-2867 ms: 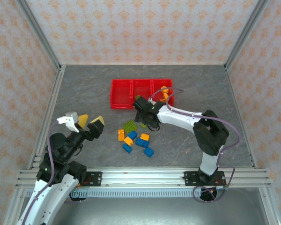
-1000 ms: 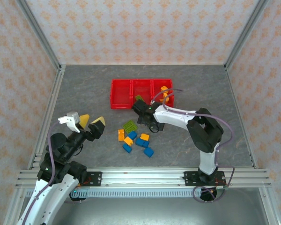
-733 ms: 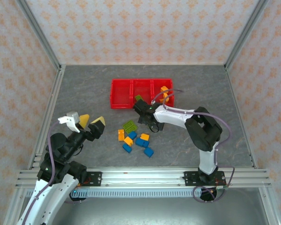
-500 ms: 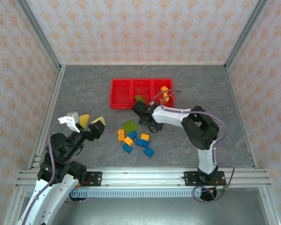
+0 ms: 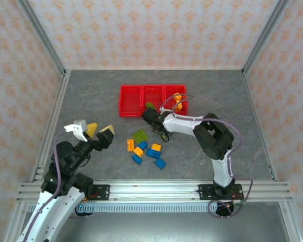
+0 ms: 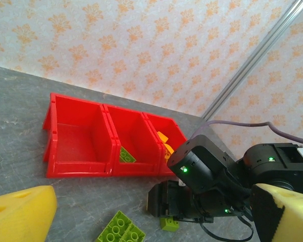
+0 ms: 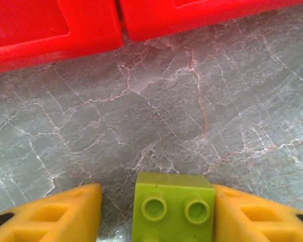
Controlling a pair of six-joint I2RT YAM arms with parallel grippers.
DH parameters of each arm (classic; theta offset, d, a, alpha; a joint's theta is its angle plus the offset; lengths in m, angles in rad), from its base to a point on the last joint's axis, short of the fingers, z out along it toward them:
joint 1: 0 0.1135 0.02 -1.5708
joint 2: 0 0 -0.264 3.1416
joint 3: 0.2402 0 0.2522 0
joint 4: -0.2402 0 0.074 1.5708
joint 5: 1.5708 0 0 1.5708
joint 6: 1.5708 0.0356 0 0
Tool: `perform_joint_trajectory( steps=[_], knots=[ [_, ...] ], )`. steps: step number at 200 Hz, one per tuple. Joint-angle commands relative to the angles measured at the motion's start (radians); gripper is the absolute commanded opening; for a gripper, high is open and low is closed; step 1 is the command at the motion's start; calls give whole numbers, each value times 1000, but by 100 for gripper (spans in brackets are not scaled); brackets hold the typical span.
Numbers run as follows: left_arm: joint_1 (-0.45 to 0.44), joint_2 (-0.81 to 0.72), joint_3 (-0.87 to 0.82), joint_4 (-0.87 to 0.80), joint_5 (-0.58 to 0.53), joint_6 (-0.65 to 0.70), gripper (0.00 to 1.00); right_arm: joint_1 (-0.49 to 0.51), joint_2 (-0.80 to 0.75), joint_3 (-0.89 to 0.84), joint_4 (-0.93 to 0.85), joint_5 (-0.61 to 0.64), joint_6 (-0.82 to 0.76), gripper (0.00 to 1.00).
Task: Sort the legos into containers by color
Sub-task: Pick up the lego from the center of the table.
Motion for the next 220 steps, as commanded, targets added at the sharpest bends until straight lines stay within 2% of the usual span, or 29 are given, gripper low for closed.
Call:
perform_joint_trajectory(
  steps=[1,68,120,152,196,220],
  knots=[
    [-9,7,-4,26,7,18,99,-3,8,-3,5,62,-30,51],
    [-9,12,-3,24,-5,17,99,3,-67,-9,-16,112,-62,33],
    [-8,22,-3,22,-7,17,99,11,-127,27,-14,136,-95,24],
    [-8,27,-3,22,-7,17,99,10,-121,149,12,185,-228,26],
    [-8,35,-1,19,-10,18,99,-21,53,457,-31,219,-443,28],
    [-8,35,0,18,-17,18,99,-58,166,621,-60,189,-505,30]
  ],
)
